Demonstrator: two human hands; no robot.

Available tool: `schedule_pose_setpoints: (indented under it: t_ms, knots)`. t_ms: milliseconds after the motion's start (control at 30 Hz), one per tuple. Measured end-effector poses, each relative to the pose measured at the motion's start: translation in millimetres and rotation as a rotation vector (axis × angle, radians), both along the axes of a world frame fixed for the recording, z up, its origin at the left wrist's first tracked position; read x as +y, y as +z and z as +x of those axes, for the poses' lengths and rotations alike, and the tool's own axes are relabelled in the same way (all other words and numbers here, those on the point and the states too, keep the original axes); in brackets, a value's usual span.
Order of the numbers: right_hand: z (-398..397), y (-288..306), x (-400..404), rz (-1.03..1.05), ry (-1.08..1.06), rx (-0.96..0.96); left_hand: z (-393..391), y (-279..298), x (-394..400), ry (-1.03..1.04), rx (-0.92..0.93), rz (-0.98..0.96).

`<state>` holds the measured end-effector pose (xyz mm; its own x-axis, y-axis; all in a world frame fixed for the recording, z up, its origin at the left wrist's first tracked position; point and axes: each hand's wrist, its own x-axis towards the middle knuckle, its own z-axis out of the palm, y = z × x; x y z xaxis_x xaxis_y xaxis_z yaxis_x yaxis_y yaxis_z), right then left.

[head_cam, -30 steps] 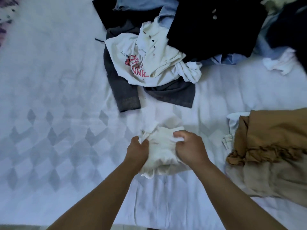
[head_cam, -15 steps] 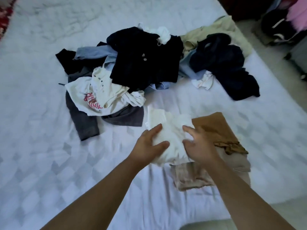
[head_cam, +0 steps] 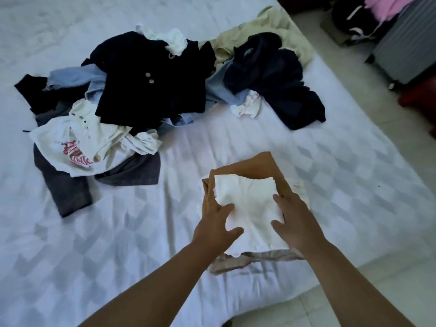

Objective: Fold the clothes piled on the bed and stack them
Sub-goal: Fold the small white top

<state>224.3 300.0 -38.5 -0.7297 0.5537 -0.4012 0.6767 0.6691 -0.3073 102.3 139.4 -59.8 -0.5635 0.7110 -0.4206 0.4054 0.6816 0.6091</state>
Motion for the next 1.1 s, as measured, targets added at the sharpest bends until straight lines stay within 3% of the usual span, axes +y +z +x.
schedule_pose_setpoints:
  t_ms: [67, 133, 233, 333, 400, 533, 633, 833, 1100]
  knots:
    - [-3, -7, -2, 0.053, 0.022, 0.092, -1, 2, 1, -0.001, 0.172, 0.032]
    - [-11, -13, -5, 0.116, 0.100, 0.179, -5, 1, 6, -0.138, 0.347, 0.041]
    - [-25, -25, -16, 0.082, 0.244, 0.011, -7, -17, 13, -0.362, 0.469, -0.086]
    - [-29, -39, -18, 0.079, 0.291, -0.188, -2, -31, 18, -0.500, 0.398, -0.304]
    - [-32, -42, -19, 0.083, 0.278, -0.207, -8, -38, 20, -0.496, 0.288, -0.327]
    - [-63, -33, -23, 0.210, 0.165, 0.046, -27, -29, 12, -0.347, 0.187, 0.040]
    - [-100, -23, -43, 0.224, 0.213, 0.200, -46, -18, -17, -0.050, 0.175, 0.156]
    - [-171, -23, -110, 0.052, 0.408, 0.188, -93, -26, -100, 0.424, 0.000, 0.016]
    - [-268, -56, -196, 0.016, 0.570, 0.055, -156, -63, -221, 0.609, -0.124, -0.161]
